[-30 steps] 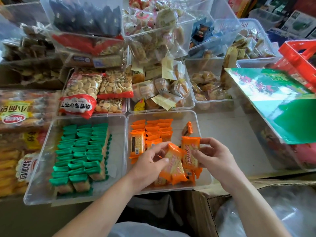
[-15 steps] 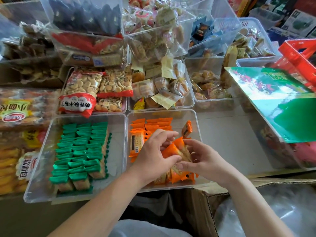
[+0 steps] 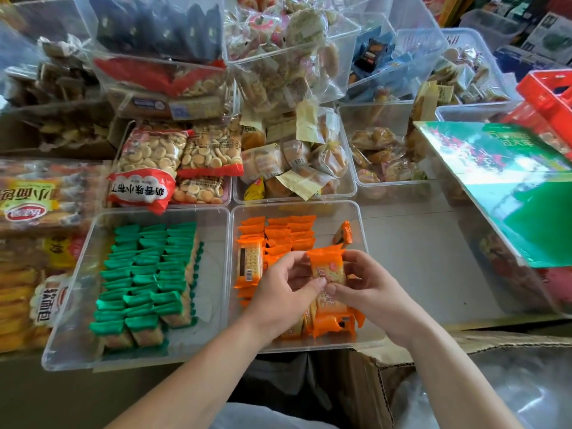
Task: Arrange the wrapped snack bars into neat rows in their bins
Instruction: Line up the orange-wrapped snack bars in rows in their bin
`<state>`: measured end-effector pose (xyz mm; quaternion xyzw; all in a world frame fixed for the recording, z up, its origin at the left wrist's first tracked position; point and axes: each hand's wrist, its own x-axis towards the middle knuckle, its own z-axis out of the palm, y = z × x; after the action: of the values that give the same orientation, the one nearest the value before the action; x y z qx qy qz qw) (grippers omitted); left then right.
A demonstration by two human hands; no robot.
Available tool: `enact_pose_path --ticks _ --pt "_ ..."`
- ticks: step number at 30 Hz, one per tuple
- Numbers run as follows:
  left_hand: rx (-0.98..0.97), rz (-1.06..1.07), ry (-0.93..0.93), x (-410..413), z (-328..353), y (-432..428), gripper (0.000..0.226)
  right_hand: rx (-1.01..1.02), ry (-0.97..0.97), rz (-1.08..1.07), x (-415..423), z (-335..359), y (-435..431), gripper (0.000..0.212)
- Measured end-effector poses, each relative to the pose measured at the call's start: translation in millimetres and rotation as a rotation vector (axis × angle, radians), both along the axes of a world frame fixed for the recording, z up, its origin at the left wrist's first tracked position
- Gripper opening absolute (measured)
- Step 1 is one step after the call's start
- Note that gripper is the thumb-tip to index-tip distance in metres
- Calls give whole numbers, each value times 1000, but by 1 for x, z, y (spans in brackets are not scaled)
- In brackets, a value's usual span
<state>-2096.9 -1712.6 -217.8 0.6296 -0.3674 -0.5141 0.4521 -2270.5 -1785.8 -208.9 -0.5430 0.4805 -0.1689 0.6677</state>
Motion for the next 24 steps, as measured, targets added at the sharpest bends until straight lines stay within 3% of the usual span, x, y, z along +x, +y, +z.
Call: enact_pose_path --ticks 5,8,10,14,18,24 --pt "62 93 -3 19 -3 -1 50 -26 94 184 -3 0 -21 52" --pt "68 119 -159 45 -6 0 37 -263 384 122 0 -10 -54 33" --pt "84 124 -227 58 -8 2 27 -383 510 151 11 -23 -71 31" --pt "117 146 -250 63 -13 6 24 -405 690 503 41 -59 -82 37" --pt "154 161 -233 63 -18 10 25 -380 891 793 61 -92 -92 26" --pt "169 173 -185 68 -22 14 23 -456 1062 969 71 -111 -101 47"
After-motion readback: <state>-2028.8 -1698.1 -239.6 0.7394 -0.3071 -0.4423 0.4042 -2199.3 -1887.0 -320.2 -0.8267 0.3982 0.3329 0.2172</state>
